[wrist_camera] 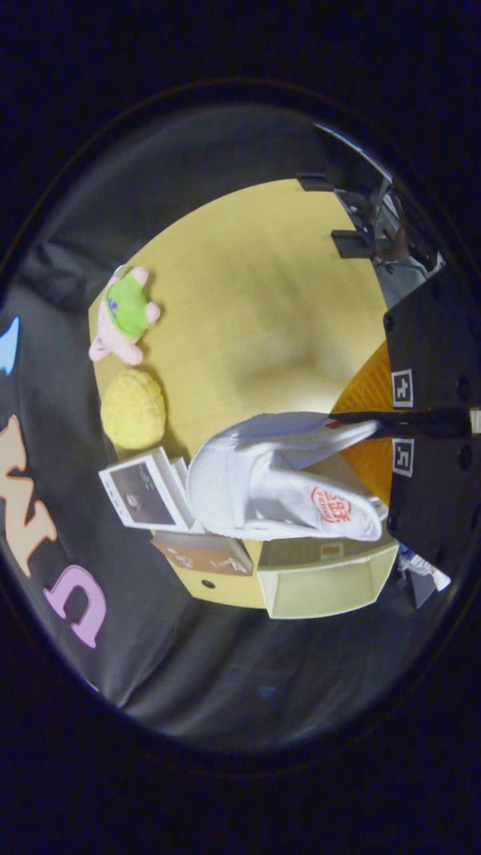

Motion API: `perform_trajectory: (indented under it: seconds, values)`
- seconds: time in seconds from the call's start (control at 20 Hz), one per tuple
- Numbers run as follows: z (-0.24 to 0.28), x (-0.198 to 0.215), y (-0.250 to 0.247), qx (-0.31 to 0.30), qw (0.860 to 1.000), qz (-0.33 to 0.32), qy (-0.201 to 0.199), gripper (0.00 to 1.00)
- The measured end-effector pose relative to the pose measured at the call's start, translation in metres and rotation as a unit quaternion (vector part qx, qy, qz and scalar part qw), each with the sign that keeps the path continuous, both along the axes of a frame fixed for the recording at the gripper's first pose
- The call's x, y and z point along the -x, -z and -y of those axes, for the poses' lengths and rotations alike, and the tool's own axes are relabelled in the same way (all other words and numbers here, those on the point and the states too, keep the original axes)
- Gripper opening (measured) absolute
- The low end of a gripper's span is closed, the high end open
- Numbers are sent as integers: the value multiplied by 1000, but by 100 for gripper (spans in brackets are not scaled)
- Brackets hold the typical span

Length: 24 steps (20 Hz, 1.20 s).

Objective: Open the storage box then place both shoes into the box .Put the left shoe in first, then the right shoe, with the right side of both shoes facing outward in a uniform manner.

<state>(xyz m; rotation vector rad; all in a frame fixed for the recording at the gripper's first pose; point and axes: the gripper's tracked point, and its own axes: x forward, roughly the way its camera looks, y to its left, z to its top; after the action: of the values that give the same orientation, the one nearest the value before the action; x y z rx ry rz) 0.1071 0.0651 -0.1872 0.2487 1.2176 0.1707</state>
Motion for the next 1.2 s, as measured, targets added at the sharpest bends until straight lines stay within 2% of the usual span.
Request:
perform_trajectory:
  seconds: [0.35, 0.55, 0.8, 1.2]
  values:
    - [-144, 26, -7, 12, 998, 1, -66, 3]
    - [-204, 28, 11, 51, 995, 30, -78, 3]
    - [-225, 25, 47, 133, 987, 67, -60, 3]
    - [-222, 31, 82, 182, 980, 65, -37, 3]
